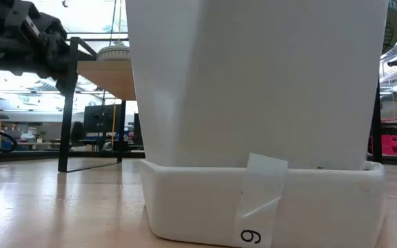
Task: Pick and place slides into the shelf
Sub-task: Return to Home Position
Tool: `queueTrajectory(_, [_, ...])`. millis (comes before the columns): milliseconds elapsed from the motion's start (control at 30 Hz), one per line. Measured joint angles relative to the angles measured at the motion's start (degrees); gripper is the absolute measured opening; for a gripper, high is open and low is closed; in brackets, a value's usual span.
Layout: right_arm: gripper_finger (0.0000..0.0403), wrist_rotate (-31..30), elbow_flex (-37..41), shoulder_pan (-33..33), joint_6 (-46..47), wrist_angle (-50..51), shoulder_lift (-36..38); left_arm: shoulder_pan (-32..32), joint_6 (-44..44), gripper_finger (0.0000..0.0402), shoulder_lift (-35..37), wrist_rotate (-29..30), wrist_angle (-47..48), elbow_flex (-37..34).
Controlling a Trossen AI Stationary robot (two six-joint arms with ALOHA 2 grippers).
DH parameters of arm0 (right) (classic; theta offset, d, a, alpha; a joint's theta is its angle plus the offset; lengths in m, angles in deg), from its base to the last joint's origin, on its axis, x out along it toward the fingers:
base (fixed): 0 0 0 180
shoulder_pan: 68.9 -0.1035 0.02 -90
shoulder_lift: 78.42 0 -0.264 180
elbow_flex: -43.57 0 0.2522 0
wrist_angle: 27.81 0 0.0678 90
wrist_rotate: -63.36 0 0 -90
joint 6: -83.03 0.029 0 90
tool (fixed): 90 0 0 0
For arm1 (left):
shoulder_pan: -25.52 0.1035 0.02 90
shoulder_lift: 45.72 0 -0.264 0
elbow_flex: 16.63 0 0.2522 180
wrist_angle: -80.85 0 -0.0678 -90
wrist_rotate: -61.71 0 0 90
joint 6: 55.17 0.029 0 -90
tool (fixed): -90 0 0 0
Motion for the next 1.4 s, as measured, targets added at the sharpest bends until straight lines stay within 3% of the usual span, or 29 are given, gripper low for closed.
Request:
queueTrajectory(233, [0.0023,-1.4,0.0,0.0,1.3,1.8,1.5,0.0,-0.1,0.0006,0.0,0.0,1.0,0.0])
queueTrajectory(733, [0.0022,-2.3,1.0,-1.0,-0.3,3.1,7.3,0.0,-2.8,0.0055,0.0,-0.1,1.0,0.0])
queueTrajectory(1100, [0.0022,-4.6,17.2,-4.7,5.3,-2.2,21.2,0.0,25.7,0.0044,0.0,-2.8,-10.9,0.0])
queueTrajectory(1400, [0.0022,-6.4,27.0,-8.2,6.2,-4.7,31.0,0.0,27.1,0.0052,-0.1,-2.8,-10.9,0.0])
